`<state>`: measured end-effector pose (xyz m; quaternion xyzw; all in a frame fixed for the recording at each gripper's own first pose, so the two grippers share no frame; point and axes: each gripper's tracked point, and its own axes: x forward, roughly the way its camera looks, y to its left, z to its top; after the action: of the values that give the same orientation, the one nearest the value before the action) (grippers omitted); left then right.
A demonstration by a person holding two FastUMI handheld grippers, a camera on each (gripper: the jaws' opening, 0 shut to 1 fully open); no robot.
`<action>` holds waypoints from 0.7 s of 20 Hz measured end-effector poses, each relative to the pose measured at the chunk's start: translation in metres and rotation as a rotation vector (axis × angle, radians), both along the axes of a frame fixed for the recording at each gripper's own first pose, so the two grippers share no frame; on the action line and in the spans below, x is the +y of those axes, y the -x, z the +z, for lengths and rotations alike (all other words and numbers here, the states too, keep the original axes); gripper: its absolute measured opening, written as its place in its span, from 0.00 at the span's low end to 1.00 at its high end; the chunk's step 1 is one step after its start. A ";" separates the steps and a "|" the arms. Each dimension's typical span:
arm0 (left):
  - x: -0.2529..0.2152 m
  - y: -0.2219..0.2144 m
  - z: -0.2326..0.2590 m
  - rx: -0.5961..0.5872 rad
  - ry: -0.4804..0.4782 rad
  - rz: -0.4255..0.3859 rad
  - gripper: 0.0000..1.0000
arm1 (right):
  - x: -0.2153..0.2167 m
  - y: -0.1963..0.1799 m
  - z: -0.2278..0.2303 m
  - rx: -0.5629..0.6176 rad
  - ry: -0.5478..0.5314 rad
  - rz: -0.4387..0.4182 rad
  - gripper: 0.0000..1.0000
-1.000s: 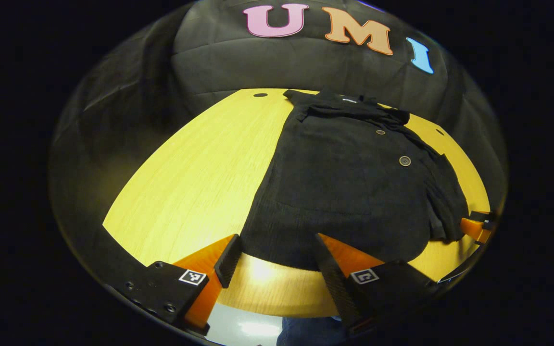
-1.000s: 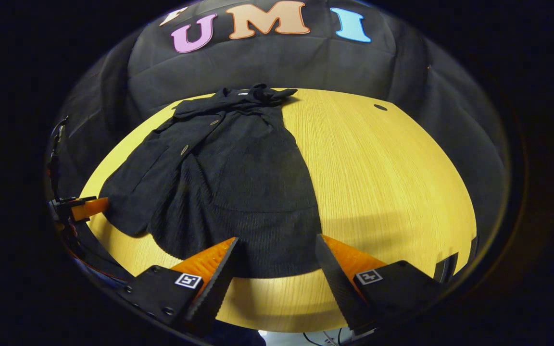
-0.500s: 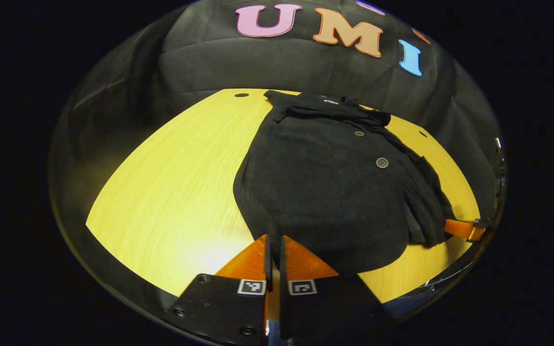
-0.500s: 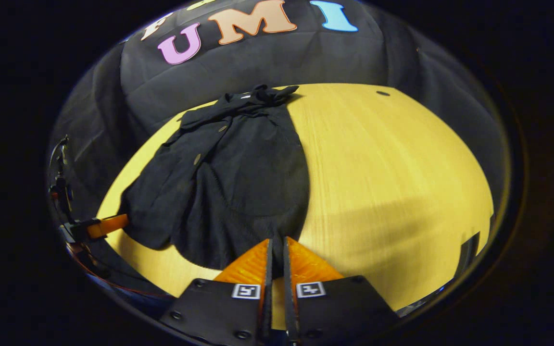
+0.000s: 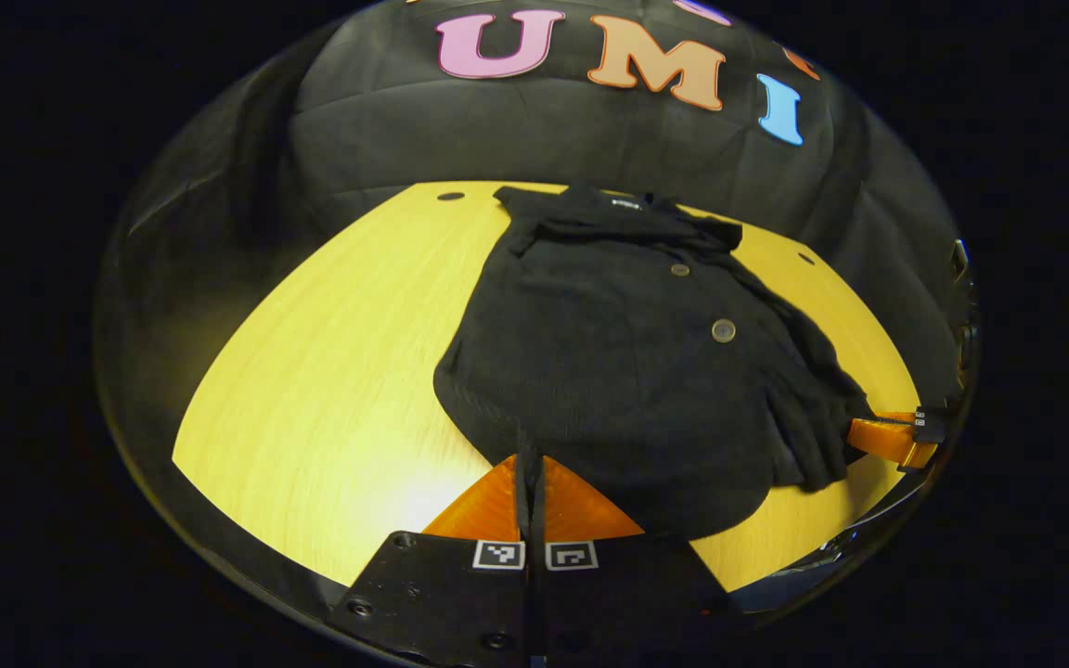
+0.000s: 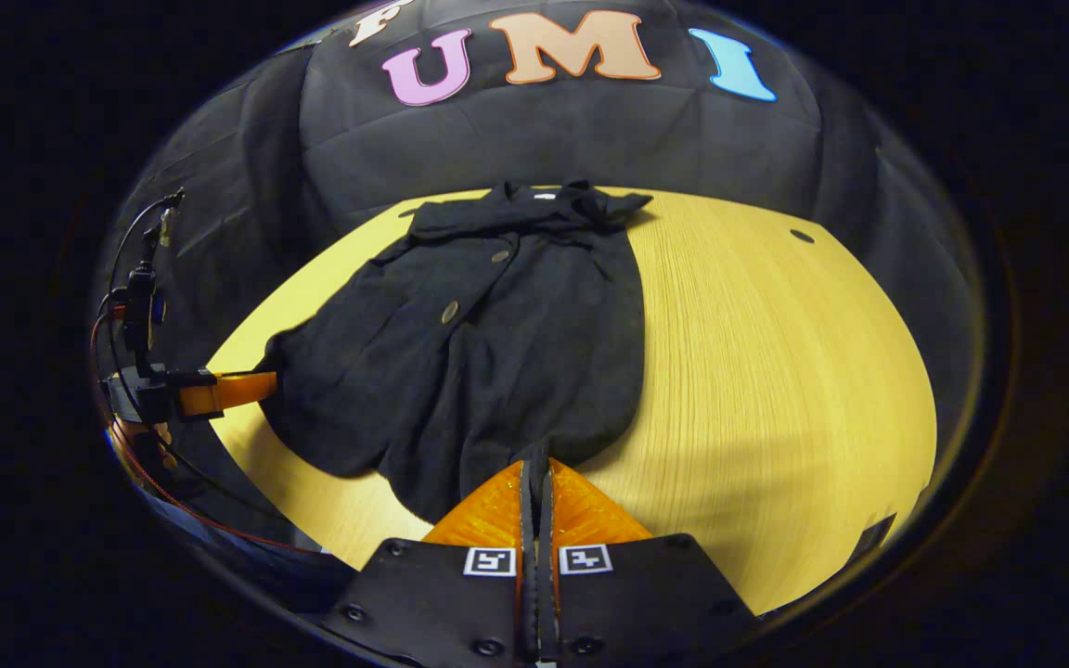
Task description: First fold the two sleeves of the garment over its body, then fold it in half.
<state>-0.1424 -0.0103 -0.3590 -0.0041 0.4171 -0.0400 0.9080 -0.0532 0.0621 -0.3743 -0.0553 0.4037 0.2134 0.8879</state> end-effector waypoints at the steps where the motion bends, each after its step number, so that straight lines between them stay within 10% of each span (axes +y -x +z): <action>1: -0.003 -0.010 0.011 -0.025 0.007 -0.010 0.00 | 0.001 -0.009 0.012 -0.021 -0.006 -0.005 0.03; 14: -0.014 -0.168 0.110 -0.304 0.086 -0.076 0.00 | 0.011 -0.157 0.119 -0.259 -0.046 -0.032 0.02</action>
<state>0.0255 -0.0244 -0.2490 -0.0211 0.2726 -0.0921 0.9575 0.1036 0.0733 -0.2552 -0.0555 0.2816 0.1992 0.9370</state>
